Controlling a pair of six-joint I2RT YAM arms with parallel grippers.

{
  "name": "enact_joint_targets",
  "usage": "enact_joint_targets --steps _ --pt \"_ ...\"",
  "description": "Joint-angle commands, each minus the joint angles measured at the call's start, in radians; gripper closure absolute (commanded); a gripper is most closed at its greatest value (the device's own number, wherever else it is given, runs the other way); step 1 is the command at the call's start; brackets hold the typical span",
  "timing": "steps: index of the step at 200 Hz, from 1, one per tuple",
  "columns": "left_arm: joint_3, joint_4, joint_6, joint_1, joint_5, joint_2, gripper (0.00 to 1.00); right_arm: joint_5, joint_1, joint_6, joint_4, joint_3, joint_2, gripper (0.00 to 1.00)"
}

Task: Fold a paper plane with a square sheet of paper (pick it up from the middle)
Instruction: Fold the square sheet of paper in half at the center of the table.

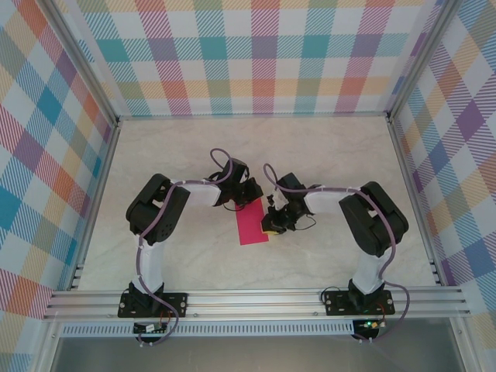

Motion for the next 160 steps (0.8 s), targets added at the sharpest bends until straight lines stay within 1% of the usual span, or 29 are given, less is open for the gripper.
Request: enact_joint_targets --steps 1,33,51,73,97,123,160 --pt "-0.036 -0.087 0.024 -0.005 -0.081 0.017 0.92 -0.01 0.027 0.01 -0.073 -0.07 -0.034 0.88" --pt "-0.036 -0.087 0.027 -0.006 -0.078 0.014 0.92 -0.017 0.035 0.0 -0.097 -0.096 -0.073 0.87" --pt "-0.036 -0.093 0.029 -0.006 -0.077 0.011 0.92 0.022 0.031 -0.01 -0.129 -0.045 -0.117 0.87" --pt "-0.038 -0.097 0.03 -0.006 -0.075 0.01 0.92 0.058 0.028 0.015 -0.102 0.033 -0.146 0.86" --pt "-0.038 -0.097 0.025 -0.006 -0.068 0.011 0.92 0.146 0.026 0.074 -0.088 0.114 -0.097 0.86" --pt "-0.039 -0.095 0.02 -0.006 -0.058 0.012 0.92 0.223 0.025 0.115 -0.037 0.15 -0.036 0.87" --pt "-0.041 -0.091 0.016 -0.006 -0.05 0.01 0.92 0.239 0.023 0.135 0.033 0.181 0.038 0.88"
